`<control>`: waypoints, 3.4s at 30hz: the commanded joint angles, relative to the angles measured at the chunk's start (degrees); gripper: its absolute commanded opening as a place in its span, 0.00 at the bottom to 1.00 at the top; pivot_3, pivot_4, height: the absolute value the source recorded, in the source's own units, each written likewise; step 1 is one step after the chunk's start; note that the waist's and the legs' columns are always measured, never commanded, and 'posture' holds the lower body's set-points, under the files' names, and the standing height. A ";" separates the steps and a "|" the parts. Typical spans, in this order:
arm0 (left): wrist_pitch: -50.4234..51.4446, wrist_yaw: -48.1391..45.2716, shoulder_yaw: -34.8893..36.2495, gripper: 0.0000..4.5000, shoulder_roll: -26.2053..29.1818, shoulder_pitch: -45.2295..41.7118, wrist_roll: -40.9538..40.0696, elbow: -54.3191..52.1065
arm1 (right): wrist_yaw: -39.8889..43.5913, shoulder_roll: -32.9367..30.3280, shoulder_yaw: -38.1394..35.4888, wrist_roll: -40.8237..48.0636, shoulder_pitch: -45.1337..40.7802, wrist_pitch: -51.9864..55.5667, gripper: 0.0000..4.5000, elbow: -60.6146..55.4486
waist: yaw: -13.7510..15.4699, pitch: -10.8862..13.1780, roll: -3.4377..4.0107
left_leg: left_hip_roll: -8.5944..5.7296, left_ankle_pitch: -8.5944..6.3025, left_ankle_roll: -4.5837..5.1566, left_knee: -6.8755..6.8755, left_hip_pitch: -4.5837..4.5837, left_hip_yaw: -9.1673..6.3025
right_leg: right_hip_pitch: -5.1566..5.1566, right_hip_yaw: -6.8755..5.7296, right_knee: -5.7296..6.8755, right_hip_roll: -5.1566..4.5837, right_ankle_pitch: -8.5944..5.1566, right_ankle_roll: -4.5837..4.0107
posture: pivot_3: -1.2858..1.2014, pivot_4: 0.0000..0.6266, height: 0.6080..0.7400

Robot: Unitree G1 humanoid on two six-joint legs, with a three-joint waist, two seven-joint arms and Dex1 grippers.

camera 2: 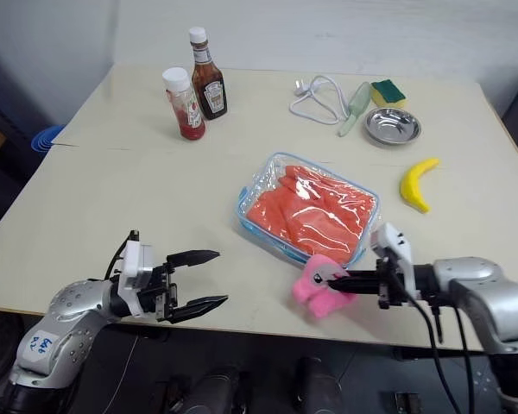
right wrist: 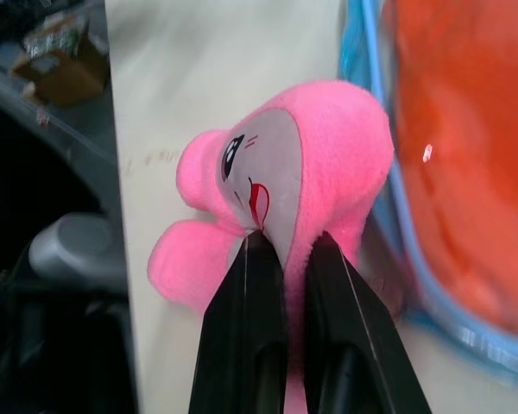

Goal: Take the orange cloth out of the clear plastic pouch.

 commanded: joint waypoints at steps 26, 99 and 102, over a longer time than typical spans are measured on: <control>20.00 1.77 -3.42 1.00 1.70 -13.35 -7.73 1.07 | 10.29 -10.19 1.80 -14.71 -9.76 -37.66 0.99 15.29 | -0.53 0.05 0.06 | 0.02 0.00 0.11 0.12 0.12 0.03 | 0.13 0.02 0.06 -0.04 0.00 0.00 | 0.52 0.24 1.00; -23.54 -9.64 4.00 0.65 9.71 -33.00 17.51 43.15 | 9.87 -15.83 -8.24 -0.15 4.74 -34.57 1.00 10.83 | -0.42 0.04 0.02 | 0.02 0.10 -0.05 0.15 0.00 -0.05 | 0.06 -0.16 0.27 -0.01 0.03 0.05 | 0.52 0.24 1.00; -30.37 -11.75 0.30 0.82 7.12 -35.27 20.01 43.15 | 5.40 -13.41 -9.01 0.56 8.54 -31.33 1.00 2.87 | 0.11 0.04 0.02 | 0.01 0.09 -0.06 0.17 0.00 -0.02 | 0.06 -0.14 0.30 0.00 0.03 0.05 | 0.52 0.24 1.00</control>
